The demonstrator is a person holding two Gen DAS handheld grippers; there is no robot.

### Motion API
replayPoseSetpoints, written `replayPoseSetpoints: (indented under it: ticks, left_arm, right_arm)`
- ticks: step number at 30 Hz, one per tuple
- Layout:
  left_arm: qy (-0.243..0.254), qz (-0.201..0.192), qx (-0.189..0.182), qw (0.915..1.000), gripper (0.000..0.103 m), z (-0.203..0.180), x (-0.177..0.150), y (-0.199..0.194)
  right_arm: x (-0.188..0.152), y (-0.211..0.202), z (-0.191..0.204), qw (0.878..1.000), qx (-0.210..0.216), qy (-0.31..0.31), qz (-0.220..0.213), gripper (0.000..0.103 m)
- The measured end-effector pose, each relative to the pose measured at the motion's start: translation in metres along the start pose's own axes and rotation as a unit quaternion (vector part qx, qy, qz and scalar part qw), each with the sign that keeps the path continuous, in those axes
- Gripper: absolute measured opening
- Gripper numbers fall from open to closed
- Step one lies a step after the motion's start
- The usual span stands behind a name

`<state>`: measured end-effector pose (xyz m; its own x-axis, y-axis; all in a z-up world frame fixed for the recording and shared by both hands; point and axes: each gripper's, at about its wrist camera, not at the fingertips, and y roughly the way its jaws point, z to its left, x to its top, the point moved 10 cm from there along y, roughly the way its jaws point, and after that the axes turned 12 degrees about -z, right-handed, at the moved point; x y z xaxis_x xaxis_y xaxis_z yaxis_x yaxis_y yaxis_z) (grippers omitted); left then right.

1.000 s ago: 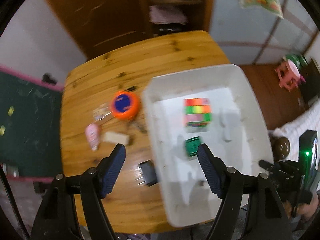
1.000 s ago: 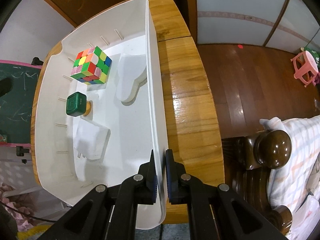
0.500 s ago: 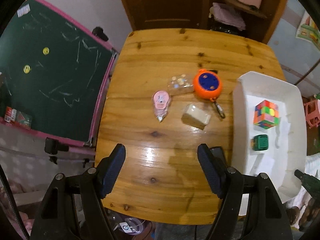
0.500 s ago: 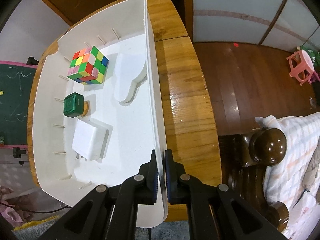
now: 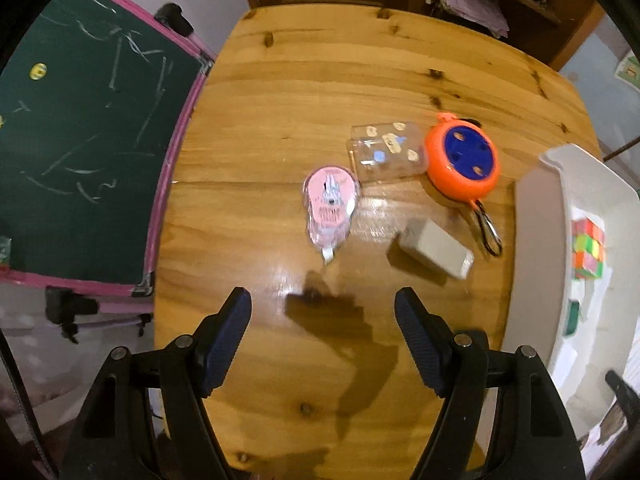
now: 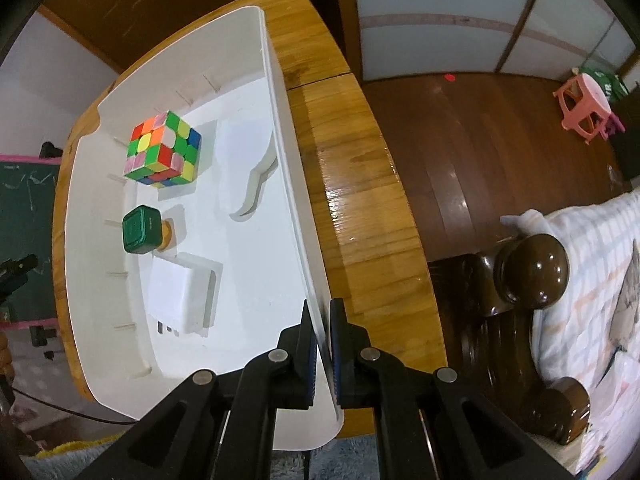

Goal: Organize rigid objects
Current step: 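Move the left tool back to the pink tape dispenser, then grasp the pink tape dispenser with the left tool and lift it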

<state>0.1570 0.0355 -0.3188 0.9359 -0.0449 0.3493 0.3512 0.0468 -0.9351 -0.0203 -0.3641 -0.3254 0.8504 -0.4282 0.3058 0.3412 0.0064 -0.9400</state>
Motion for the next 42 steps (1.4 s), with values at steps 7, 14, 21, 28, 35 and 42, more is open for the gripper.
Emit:
replayPoseSetpoints:
  ticks: [7,14,21,28,35,42]
  left_arm:
    - [0.007,0.021,0.005,0.9997,0.077,0.002,0.014,0.047]
    - [0.021,0.026,-0.001,0.9994,0.077,-0.002,0.020,0.073]
    - [0.030,0.025,-0.002,0.9992,0.077,-0.006,0.022,0.086]
    - [0.009,0.012,-0.019,0.9997,0.077,0.000,0.030,0.093]
    - [0.004,-0.007,-0.033,0.9994,0.051,0.002,0.032,0.092]
    - [0.001,-0.016,-0.018,0.9997,0.051,0.004,0.027,0.085]
  right_arm:
    - [0.000,0.000,-0.001,1.000,-0.010,0.019,-0.004,0.007]
    - [0.000,0.000,-0.001,0.999,-0.025,0.019,-0.006,0.008]
    - [0.000,0.000,-0.002,0.999,-0.035,0.022,-0.006,0.009]
    - [0.000,0.000,-0.002,0.999,-0.042,0.025,-0.007,0.009]
    - [-0.001,0.000,-0.002,0.999,-0.044,0.026,-0.009,0.009]
    - [0.000,0.000,-0.003,0.999,-0.043,0.023,-0.012,0.009]
